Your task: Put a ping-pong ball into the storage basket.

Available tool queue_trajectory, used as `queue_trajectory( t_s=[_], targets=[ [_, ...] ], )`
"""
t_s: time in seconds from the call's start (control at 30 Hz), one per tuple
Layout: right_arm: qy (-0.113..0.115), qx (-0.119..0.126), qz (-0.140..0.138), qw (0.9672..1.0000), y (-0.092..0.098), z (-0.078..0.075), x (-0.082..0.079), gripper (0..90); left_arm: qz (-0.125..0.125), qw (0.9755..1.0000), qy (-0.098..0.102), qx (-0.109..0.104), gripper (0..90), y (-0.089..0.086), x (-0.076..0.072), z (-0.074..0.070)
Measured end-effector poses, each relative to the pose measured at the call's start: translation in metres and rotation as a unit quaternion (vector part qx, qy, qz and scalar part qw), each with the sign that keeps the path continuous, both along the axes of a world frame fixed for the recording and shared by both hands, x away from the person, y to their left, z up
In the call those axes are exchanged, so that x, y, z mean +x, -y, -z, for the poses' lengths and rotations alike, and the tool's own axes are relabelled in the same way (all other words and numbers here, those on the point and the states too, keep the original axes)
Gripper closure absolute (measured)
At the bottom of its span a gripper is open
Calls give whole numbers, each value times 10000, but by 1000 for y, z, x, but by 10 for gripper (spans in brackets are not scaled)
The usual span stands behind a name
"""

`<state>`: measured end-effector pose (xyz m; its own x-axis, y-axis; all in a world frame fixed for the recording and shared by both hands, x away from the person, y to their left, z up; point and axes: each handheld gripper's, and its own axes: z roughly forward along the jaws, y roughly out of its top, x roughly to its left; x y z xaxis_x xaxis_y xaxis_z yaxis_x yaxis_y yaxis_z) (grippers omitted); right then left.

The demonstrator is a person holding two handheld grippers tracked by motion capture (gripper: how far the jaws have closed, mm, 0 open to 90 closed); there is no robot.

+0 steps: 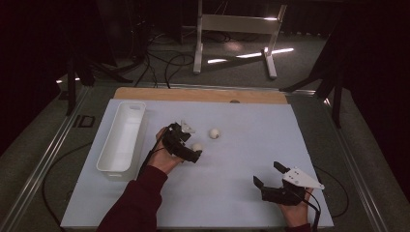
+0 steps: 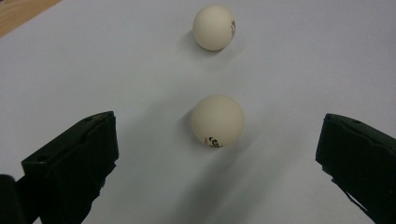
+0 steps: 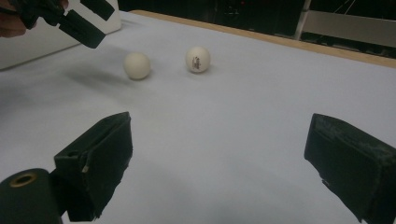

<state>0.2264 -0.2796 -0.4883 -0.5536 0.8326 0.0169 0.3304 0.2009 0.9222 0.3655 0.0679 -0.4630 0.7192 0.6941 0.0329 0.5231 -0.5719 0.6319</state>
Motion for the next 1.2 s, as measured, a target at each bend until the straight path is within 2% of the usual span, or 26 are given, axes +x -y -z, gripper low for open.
queue_trajectory(
  t_s=[0.33, 0.5, 0.67, 0.73, 1.0, 1.2],
  targets=[
    [12, 14, -10, 10000, 0, 0, 0, 74, 36, 9999, -93, 64, 0, 10, 6, 3],
    [18, 7, -13, 10000, 0, 0, -1, 74, 57, 9997, -158, 200, 0, 14, 9, 6],
    [8, 17, -11, 10000, 1, 0, 0, 74, 59, 9995, -211, 226, 5, 16, 12, 7],
    [-3, 12, -8, 10000, 1, 0, 0, 74, 56, 9992, -338, 227, 6, 19, 15, 10],
    [-20, 0, -14, 10000, 1, 1, 0, 74, 55, 9976, -616, 317, 11, 24, 21, 18],
    [-17, -6, -20, 10000, 1, 0, 0, 74, 34, 9961, -738, 478, 17, 29, 24, 21]
  ],
)
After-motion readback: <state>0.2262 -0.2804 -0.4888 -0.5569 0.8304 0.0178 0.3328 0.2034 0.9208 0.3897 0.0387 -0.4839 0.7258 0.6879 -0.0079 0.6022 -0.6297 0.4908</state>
